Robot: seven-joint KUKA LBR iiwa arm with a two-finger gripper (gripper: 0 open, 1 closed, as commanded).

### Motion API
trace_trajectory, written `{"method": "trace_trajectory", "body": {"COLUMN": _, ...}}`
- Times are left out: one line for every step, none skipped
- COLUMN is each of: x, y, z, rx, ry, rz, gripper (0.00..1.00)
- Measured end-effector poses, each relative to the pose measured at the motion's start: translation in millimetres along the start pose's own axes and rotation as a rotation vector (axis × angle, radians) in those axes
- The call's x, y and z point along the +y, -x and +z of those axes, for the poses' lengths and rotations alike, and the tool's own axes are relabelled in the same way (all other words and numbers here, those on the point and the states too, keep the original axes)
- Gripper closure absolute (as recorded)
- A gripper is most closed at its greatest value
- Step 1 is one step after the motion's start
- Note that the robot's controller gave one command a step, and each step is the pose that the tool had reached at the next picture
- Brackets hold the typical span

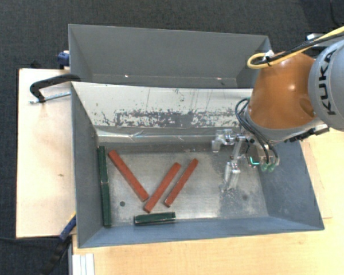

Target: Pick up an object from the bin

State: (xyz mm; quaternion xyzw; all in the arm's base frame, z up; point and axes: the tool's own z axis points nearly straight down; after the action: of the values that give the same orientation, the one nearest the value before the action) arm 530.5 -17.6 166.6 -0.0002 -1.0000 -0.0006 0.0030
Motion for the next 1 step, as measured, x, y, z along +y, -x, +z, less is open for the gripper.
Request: {"method": "trace_trajectory", "body": {"x": 0.0, "y": 1.7, "z": -4.6, "rx": -0.008, "ry": -0.001, "rz": -0.001, "gripper": 0.00}}
